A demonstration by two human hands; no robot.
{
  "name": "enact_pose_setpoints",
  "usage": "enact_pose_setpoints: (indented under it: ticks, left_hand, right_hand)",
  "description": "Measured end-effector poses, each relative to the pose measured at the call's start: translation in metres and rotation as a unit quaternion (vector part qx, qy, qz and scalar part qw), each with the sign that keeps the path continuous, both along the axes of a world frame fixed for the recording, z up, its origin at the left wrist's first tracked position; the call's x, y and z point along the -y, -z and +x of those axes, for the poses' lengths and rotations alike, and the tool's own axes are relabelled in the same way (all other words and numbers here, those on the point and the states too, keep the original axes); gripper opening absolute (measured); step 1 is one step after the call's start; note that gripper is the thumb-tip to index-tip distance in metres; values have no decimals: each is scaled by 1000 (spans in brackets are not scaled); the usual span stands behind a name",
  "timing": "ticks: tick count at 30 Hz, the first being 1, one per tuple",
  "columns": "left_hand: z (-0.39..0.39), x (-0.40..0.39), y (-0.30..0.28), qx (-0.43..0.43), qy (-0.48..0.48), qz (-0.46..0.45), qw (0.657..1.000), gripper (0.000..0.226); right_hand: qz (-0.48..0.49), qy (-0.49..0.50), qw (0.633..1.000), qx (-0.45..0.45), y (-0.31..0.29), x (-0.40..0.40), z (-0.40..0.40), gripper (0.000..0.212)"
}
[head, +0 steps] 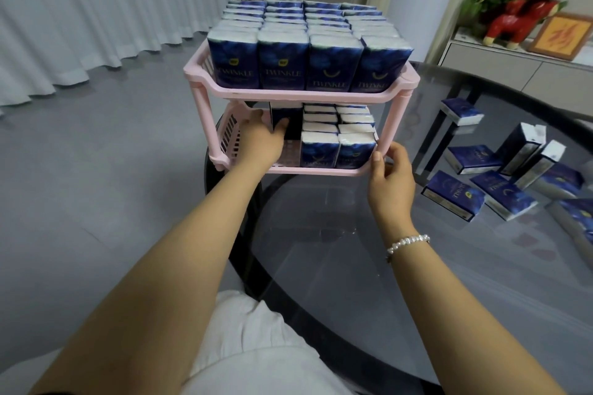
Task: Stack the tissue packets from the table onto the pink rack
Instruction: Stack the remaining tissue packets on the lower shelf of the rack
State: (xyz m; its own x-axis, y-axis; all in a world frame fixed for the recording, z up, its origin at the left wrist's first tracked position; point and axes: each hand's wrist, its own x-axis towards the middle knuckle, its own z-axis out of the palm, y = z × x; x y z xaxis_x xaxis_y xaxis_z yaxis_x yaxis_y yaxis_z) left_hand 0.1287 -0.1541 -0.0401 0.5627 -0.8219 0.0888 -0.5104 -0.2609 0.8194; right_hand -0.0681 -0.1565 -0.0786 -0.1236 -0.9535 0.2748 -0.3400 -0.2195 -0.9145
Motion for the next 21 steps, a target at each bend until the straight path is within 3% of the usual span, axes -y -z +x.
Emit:
enact_pose_setpoints:
  ticks: [5, 9, 13, 17, 21]
  left_hand:
    - [-18, -28, -11, 9, -17, -31, 999, 37]
    - [-43, -54, -22, 16, 46, -108, 993, 19]
    - [-75, -68, -31, 15, 109, -103, 989, 5]
    - [-110, -68, -33, -19, 149, -78, 986, 9]
    - [-146, -62, -30, -45, 169, -32, 984, 14]
  right_hand:
    - [7, -7, 1000, 13, -5, -7, -1, 16]
    - [43, -27, 998, 25, -18, -15, -7, 26]
    - [43, -21, 999, 12, -30, -27, -32, 33]
    - [25, 19, 997, -74, -27, -28, -70, 31]
    - [39, 59, 962, -265, -24, -22, -107, 35]
